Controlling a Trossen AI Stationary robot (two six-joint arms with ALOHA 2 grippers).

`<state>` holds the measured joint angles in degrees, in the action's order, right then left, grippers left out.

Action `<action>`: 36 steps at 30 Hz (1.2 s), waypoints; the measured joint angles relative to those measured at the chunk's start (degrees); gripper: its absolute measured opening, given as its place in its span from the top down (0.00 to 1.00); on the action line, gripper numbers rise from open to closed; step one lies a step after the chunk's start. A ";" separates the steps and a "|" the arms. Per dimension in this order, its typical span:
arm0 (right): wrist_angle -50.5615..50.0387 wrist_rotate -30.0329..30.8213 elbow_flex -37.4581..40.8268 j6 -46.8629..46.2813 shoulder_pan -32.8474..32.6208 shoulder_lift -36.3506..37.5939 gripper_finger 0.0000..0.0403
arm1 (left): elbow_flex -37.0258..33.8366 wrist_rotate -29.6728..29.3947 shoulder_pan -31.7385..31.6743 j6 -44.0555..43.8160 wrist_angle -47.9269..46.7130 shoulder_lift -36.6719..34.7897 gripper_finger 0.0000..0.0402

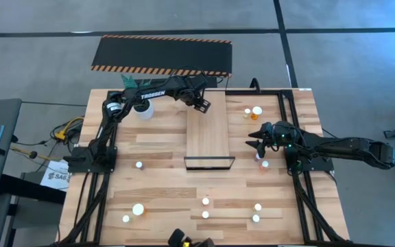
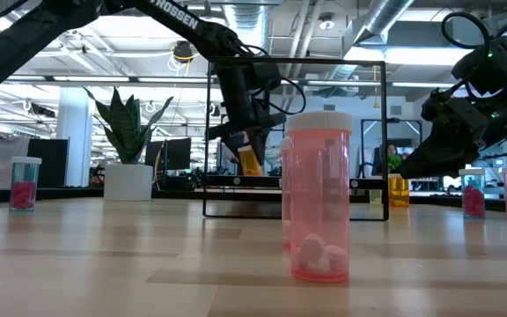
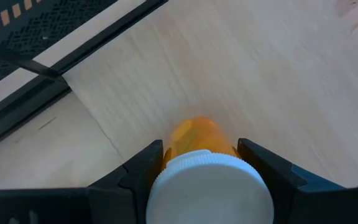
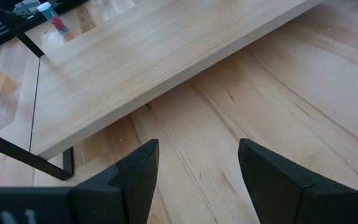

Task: Pick and place medicine bottles onto shelf by color
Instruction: Put the middle orange pill bottle on the shelf

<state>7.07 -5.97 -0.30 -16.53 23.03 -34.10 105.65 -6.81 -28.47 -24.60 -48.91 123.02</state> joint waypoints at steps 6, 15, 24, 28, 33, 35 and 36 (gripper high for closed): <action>0.00 -0.01 0.00 0.01 0.00 0.00 0.39 | 0.00 0.14 0.02 -0.02 -0.71 0.00 0.57; -0.01 -0.01 0.01 0.01 0.00 0.00 0.39 | 0.00 0.52 0.02 -1.11 -2.40 -0.02 0.57; -0.02 0.00 -0.01 0.01 0.00 -0.01 0.39 | 0.00 0.51 -0.04 -1.11 -2.49 -0.02 0.57; 0.00 0.00 -0.01 0.02 0.00 -0.01 0.39 | -0.02 0.47 -0.05 -1.11 -2.57 -0.03 0.57; 0.00 0.01 -0.01 0.02 0.00 0.01 0.39 | -0.02 0.42 -0.07 -1.11 -2.55 -0.04 0.55; -0.01 0.00 -0.01 0.01 0.00 0.01 0.39 | -0.02 0.40 -0.07 -1.11 -2.55 -0.04 0.53; 0.00 -0.01 0.01 0.02 0.00 0.01 0.39 | -0.02 0.40 -0.07 -1.11 -2.55 -0.04 0.52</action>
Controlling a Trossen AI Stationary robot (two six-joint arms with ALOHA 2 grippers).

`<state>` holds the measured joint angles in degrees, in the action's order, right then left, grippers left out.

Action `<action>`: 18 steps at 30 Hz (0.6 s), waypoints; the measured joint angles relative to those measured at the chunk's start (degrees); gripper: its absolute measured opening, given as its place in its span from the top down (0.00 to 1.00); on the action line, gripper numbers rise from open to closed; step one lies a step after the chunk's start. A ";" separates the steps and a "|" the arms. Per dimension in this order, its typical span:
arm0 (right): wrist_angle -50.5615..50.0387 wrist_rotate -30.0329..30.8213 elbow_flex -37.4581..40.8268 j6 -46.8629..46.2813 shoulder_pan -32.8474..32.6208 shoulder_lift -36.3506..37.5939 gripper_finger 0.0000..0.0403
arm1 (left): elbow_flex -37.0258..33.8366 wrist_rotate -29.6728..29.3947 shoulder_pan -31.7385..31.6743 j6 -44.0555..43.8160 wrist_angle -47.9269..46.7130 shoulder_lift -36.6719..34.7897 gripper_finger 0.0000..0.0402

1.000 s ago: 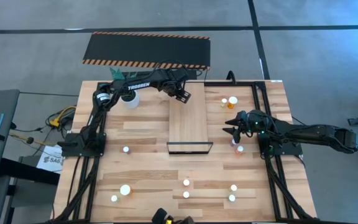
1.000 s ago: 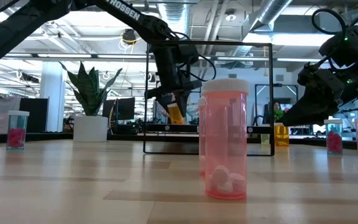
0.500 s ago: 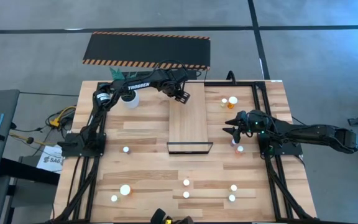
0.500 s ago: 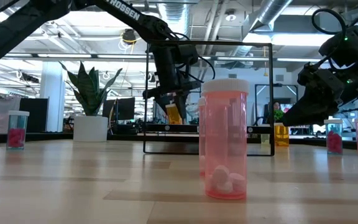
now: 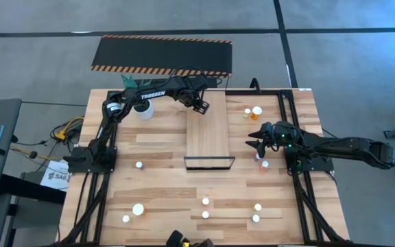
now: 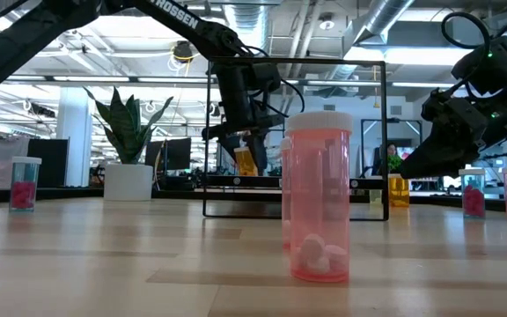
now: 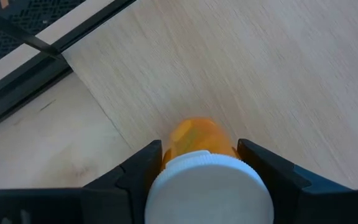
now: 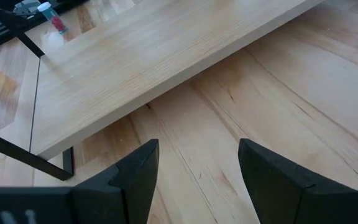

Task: Pick and place medicine bottles onto shelf by color
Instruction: Put the middle orange pill bottle on the shelf

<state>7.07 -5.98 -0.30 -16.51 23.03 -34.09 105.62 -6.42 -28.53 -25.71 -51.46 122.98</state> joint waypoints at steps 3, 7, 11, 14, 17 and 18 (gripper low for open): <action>0.00 0.01 -0.02 -0.01 0.00 -0.01 0.39 | 0.00 -0.02 0.00 0.00 0.12 0.00 0.48; -0.02 0.00 -0.02 -0.02 0.00 -0.02 0.39 | 0.00 -0.02 0.00 0.00 0.86 0.00 0.45; 0.00 0.00 -0.01 0.00 0.00 0.00 0.39 | 0.00 -0.02 0.00 0.30 1.62 0.00 0.43; -0.01 0.00 -0.02 -0.01 0.00 0.00 0.39 | 0.00 -0.04 0.00 0.56 1.70 0.00 0.42; -0.01 0.01 -0.01 -0.02 0.00 0.00 0.39 | 0.00 -0.15 0.00 1.03 1.41 0.00 0.40; -0.02 0.01 -0.01 -0.01 0.00 -0.01 0.39 | 0.00 -0.38 0.00 1.03 1.07 0.00 0.40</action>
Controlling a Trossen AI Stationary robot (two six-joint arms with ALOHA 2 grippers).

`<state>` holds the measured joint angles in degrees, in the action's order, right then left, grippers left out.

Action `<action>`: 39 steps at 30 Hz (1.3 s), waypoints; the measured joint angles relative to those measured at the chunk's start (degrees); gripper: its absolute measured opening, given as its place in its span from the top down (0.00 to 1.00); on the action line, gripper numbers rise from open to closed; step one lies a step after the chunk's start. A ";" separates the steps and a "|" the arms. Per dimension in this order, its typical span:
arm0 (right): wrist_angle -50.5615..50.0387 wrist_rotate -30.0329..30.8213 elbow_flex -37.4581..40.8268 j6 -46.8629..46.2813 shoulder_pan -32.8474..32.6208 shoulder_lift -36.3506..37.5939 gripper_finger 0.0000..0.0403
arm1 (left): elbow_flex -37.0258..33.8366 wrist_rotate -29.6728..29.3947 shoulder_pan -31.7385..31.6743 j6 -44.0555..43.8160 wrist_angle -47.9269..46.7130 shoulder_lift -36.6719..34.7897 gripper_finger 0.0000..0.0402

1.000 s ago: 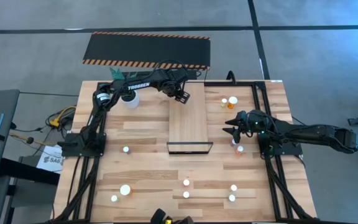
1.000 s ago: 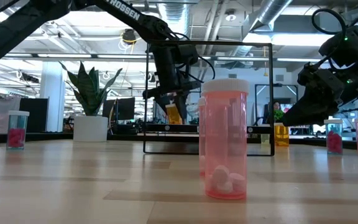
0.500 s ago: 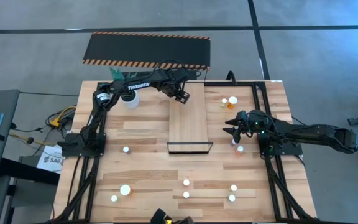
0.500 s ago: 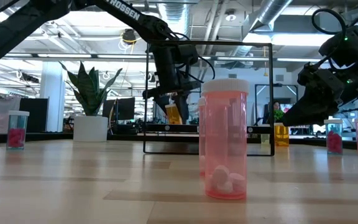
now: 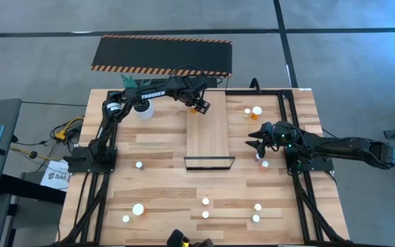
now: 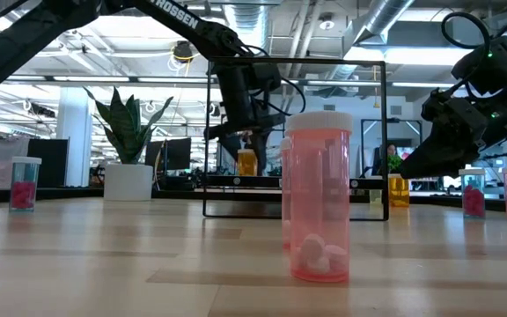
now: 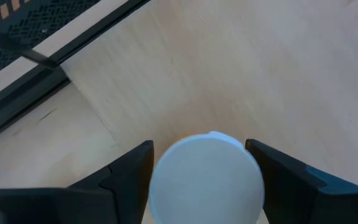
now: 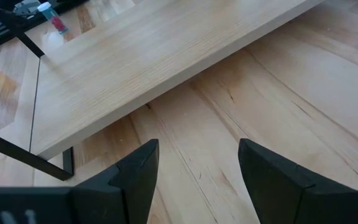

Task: Pick and place medicine bottles onto shelf by color
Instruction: Put the middle orange pill bottle on the shelf

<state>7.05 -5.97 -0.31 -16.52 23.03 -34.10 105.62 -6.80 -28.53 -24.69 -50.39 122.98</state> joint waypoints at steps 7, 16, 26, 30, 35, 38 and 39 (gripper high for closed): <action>0.01 -0.01 -0.01 -0.01 0.00 0.01 0.39 | -0.02 -0.05 0.05 0.04 -1.25 0.00 0.33; 0.01 0.00 -0.01 -0.01 0.00 0.01 0.39 | -0.02 0.10 0.08 1.55 -1.63 -0.36 0.33; 0.01 -0.01 -0.01 0.00 0.00 0.00 0.39 | -0.02 -0.67 0.50 1.99 -1.38 -0.57 0.33; 0.02 -0.01 -0.01 -0.01 0.00 0.01 0.39 | -0.02 -0.53 0.52 1.99 -1.70 -0.57 0.33; 0.00 0.01 -0.01 0.01 0.00 -0.01 0.39 | -0.02 -1.09 0.52 1.55 -1.77 -0.57 0.33; 0.02 -0.01 -0.01 0.01 0.00 -0.01 0.39 | -0.02 -1.47 0.52 1.30 -1.77 -0.57 0.36; 0.00 -0.01 -0.01 0.01 0.00 -0.01 0.39 | -0.02 -1.47 0.52 1.25 -1.73 -0.57 0.38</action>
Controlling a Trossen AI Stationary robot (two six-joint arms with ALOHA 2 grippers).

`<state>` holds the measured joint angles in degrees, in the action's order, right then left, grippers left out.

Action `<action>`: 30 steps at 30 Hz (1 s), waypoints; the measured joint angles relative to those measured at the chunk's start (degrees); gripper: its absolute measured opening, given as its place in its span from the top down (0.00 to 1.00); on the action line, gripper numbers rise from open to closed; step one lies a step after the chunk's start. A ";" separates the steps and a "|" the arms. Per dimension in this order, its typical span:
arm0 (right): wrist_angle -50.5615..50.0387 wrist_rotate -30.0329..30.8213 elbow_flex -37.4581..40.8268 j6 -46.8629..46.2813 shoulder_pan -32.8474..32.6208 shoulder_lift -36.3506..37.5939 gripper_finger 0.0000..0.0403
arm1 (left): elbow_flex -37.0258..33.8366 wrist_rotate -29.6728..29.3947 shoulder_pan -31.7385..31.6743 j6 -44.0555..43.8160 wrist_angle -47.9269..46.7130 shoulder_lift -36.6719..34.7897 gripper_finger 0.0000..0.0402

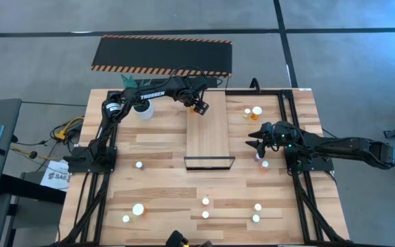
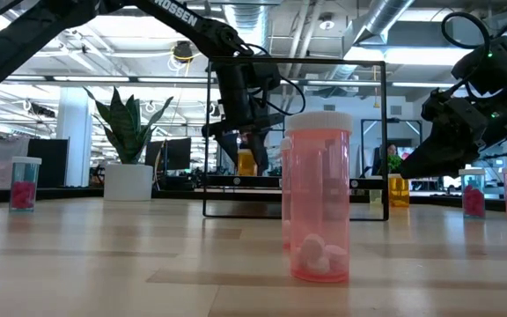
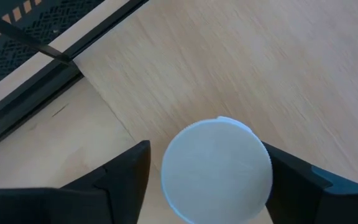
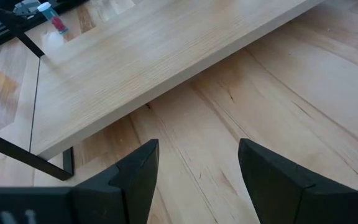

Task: Pick and place medicine bottles onto shelf by color
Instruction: Put the middle orange pill bottle on the shelf

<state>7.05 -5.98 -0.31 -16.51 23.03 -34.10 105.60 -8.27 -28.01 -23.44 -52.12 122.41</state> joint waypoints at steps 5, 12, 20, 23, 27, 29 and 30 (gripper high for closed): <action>0.00 0.01 0.00 0.00 0.00 0.02 0.39 | 0.00 -0.05 0.00 0.04 0.70 0.00 0.48; 0.00 0.00 0.00 0.00 0.00 0.00 0.39 | 0.00 -1.77 0.00 0.55 3.11 0.00 0.53; 0.02 0.01 0.01 -0.01 0.00 0.00 0.39 | 0.00 -2.29 -0.27 2.20 6.17 0.00 0.50; 0.00 0.02 0.00 -0.02 0.00 0.02 0.39 | 0.00 -2.43 -0.33 2.22 6.34 0.21 0.50; 0.00 0.01 0.00 -0.02 0.00 0.00 0.39 | -0.26 -2.17 -0.50 2.24 6.65 0.46 0.51; 0.02 0.02 0.02 -0.01 0.00 0.01 0.39 | -0.83 -2.23 -0.50 2.79 7.54 0.47 0.51; 0.01 0.00 0.02 0.00 0.00 0.01 0.39 | -0.90 -2.25 -0.51 2.88 7.53 0.52 0.51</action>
<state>7.06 -5.97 -0.30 -16.51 23.03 -34.09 104.71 -10.52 -28.52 -20.56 -44.59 122.93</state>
